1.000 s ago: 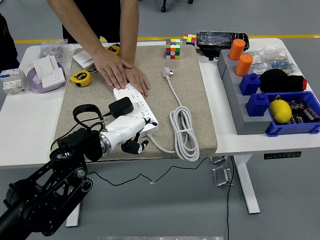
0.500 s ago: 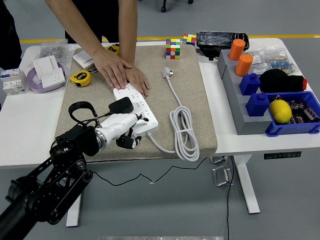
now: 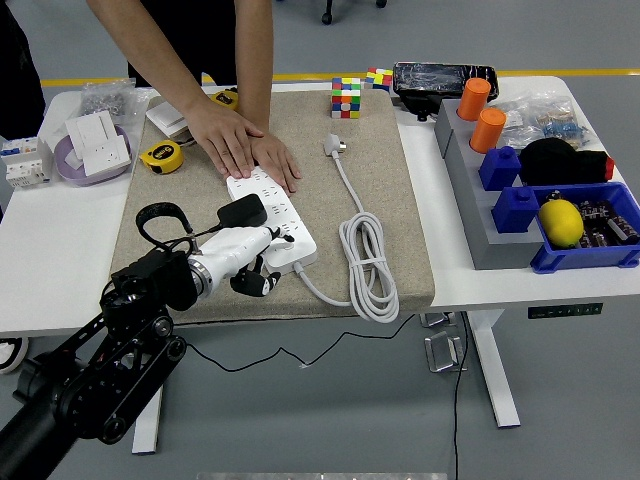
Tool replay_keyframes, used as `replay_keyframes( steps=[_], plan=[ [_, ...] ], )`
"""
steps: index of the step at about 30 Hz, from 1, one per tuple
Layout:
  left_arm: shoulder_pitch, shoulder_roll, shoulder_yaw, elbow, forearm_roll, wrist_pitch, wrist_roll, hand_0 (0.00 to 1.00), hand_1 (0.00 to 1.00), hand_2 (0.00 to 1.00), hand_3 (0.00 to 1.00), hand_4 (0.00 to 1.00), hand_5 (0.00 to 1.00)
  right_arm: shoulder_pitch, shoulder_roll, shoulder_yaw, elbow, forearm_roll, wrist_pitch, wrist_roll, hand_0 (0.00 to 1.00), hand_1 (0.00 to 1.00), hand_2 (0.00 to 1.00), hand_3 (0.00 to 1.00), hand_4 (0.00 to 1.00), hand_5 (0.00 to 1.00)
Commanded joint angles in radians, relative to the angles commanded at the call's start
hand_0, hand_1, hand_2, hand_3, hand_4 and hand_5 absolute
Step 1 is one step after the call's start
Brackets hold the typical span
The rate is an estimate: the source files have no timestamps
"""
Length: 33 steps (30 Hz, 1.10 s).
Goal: Pick up the plug,place it near the board,insert it into the board,press the button
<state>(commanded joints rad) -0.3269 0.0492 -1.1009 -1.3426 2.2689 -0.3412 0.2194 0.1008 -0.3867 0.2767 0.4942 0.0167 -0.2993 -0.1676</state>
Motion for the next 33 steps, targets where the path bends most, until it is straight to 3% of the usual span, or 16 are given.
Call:
replay_keyframes(
  steps=[33],
  plan=[
    [0.012, -0.002, 0.010, 0.064, 0.000, 0.003, -0.015, 0.186, 0.054, 0.145, 0.861, 0.583, 0.002, -0.003, -0.002, -0.006, 0.001, 0.000, -0.002, 0.000, 0.998, 0.892, 0.821, 0.828, 0.998, 0.998]
  ],
)
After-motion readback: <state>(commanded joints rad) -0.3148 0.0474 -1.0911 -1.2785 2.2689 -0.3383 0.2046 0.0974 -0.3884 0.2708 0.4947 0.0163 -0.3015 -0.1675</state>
